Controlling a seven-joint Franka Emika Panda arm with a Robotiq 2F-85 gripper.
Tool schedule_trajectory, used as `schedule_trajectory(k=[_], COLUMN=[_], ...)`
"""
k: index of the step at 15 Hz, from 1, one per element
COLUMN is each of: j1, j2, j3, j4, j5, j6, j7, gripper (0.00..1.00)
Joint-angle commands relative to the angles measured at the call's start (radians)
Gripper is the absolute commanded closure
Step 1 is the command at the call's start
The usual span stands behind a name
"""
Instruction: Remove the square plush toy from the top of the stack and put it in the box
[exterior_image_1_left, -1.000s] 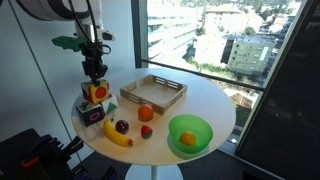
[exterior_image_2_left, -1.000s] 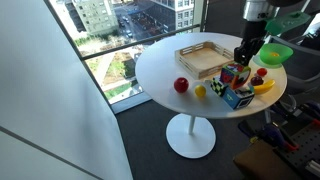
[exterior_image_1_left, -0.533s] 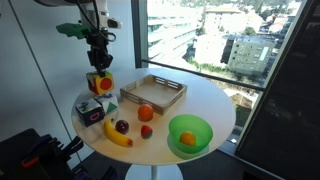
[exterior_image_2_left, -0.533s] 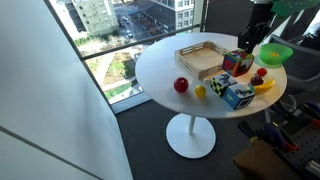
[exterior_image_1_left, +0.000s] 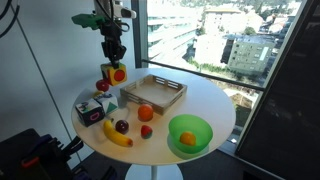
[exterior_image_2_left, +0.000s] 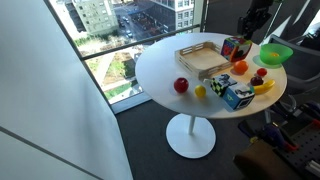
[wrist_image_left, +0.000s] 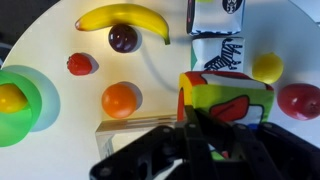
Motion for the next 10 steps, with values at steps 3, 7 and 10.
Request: schedule_trajectory(k=[3, 7, 10], j1=[-0.03, -0.039, -0.037], j2=[0.127, 0.215, 0.272], j3=[-0.024, -0.038, -0.049], j4=[0.145, 0.223, 0.276], j5=[0.008, -0.005, -0.016], j6=[-0.021, -0.021, -0.017], j7=[0.032, 0.08, 0.131], gripper=[0.97, 0.97, 0.97])
